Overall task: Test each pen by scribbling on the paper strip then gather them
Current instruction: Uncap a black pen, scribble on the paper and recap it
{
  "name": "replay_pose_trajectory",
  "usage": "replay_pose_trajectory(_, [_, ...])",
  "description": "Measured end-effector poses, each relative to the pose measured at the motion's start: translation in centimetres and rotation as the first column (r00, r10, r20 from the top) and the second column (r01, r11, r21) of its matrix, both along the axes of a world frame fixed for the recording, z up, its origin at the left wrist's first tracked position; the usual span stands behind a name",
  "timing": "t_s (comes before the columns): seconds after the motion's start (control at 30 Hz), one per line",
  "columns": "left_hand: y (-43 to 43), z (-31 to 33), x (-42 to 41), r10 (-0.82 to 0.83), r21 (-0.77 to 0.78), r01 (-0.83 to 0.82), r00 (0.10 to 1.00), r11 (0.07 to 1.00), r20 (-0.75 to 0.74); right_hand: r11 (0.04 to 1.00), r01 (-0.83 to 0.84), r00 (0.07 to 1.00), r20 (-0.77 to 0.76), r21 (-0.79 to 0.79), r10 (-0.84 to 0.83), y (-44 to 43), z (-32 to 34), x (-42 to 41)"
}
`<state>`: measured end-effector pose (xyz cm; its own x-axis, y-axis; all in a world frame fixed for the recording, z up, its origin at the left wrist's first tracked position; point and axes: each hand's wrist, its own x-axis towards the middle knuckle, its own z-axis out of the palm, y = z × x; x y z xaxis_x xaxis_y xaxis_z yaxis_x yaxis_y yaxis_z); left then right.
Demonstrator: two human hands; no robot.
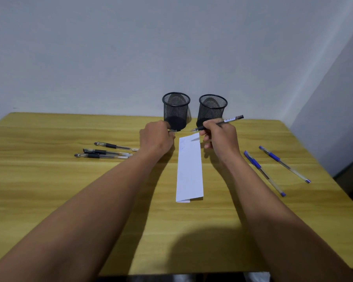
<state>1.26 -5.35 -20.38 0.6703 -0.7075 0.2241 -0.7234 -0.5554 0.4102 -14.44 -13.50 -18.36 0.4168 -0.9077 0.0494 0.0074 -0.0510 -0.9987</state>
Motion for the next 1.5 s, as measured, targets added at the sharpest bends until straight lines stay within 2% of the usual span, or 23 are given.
replay_pose_trajectory(0.17, [-0.5, -0.8, 0.5, -0.038, -0.032, 0.039, 0.999, 0.999, 0.029, 1.0, -0.004, 1.0, -0.024, -0.006, 0.004, -0.6, -0.5, 0.0])
replay_pose_trajectory(0.33, [0.8, -0.1, 0.5, -0.135, -0.203, 0.125, 0.99, 0.971, -0.037, 0.999, -0.028, 0.999, 0.028, 0.037, 0.027, -0.4, 0.3, -0.1])
replay_pose_trajectory(0.47, [2.3, 2.0, -0.4, -0.216, -0.308, 0.181, 0.973, 0.934, -0.081, 0.995, -0.043, 0.997, 0.074, 0.087, 0.037, 0.5, 1.1, -0.6])
replay_pose_trajectory(0.73, [5.1, 6.6, -3.9, -0.36, -0.443, 0.3, 0.931, 0.845, -0.055, 0.982, -0.137, 0.982, 0.145, 0.126, 0.118, 3.0, 4.3, -2.4])
replay_pose_trajectory(0.8, [5.5, 7.5, -4.8, -0.372, -0.48, 0.29, 0.925, 0.828, -0.082, 0.977, -0.157, 0.976, 0.176, 0.142, 0.131, 3.5, 5.2, -2.9])
replay_pose_trajectory(0.87, [5.8, 8.0, -5.3, -0.394, -0.541, 0.248, 0.903, 0.804, -0.171, 0.974, -0.162, 0.971, 0.203, 0.156, 0.129, 4.0, 6.1, -3.4])
replay_pose_trajectory(1.0, [6.3, 9.1, -6.4, -0.488, -0.68, 0.078, 0.756, 0.729, -0.437, 0.967, -0.176, 0.963, 0.237, 0.186, 0.129, 4.8, 7.2, -4.1])
replay_pose_trajectory(1.07, [6.6, 9.7, -7.1, -0.516, -0.711, 0.02, 0.702, 0.703, -0.49, 0.965, -0.176, 0.96, 0.252, 0.196, 0.124, 5.2, 7.6, -4.4])
replay_pose_trajectory(1.23, [6.8, 10.3, -8.1, -0.517, -0.717, -0.024, 0.675, 0.697, -0.525, 0.967, -0.179, 0.958, 0.256, 0.183, 0.129, 5.8, 8.3, -5.1])
replay_pose_trajectory(1.33, [7.0, 10.4, -7.7, -0.51, -0.706, 0.012, 0.7, 0.709, -0.5, 0.964, -0.216, 0.958, 0.223, 0.156, 0.179, 5.8, 8.8, -5.8])
replay_pose_trajectory(1.43, [7.2, 10.7, -7.1, -0.49, -0.705, 0.014, 0.729, 0.709, -0.478, 0.974, -0.182, 0.953, 0.267, 0.133, 0.142, 5.1, 9.2, -7.1])
replay_pose_trajectory(1.5, [7.4, 10.8, -6.9, -0.492, -0.709, 0.008, 0.725, 0.705, -0.481, 0.99, -0.137, 0.966, 0.224, 0.037, 0.126, 4.3, 9.6, -8.0])
